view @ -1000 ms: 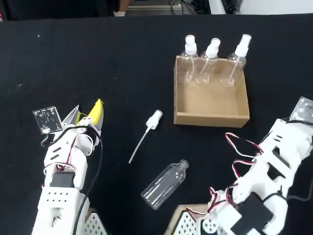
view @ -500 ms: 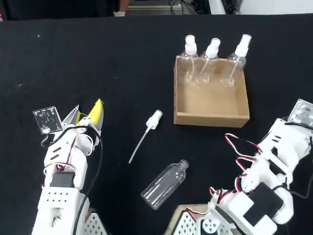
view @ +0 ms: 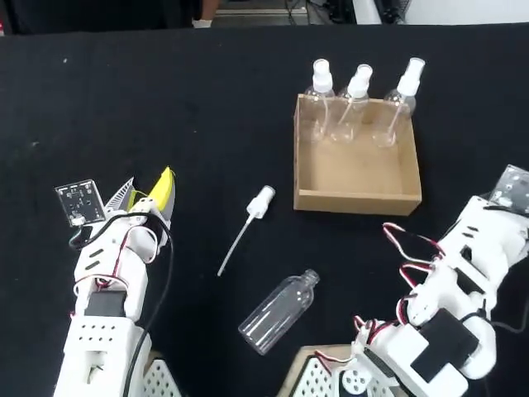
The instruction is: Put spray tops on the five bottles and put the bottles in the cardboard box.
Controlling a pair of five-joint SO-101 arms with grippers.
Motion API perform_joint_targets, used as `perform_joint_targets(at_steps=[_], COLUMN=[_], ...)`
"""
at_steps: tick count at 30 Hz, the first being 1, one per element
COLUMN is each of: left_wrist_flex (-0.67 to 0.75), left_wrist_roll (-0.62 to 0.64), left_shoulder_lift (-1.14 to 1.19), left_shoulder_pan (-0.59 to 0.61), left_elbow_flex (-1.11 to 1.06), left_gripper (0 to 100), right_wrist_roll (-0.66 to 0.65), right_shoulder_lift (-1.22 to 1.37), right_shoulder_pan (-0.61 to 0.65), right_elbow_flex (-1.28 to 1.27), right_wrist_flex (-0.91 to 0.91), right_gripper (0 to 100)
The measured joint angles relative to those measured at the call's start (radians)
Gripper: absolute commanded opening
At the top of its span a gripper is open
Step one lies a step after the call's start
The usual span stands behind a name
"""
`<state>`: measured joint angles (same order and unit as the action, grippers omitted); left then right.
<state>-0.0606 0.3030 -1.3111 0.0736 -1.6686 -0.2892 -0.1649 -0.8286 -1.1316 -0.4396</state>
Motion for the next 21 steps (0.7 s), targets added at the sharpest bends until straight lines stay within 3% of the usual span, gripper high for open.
perform_joint_targets(at_steps=[21], left_wrist_flex=[0.000], left_wrist_roll=[-0.048], left_shoulder_lift=[0.000], left_shoulder_pan=[0.000], left_elbow_flex=[0.000], left_gripper=[23], right_wrist_roll=[0.000], right_shoulder_lift=[0.008], right_shoulder_pan=[0.000], right_elbow_flex=[0.006], right_wrist_flex=[0.000], right_gripper=[29.2])
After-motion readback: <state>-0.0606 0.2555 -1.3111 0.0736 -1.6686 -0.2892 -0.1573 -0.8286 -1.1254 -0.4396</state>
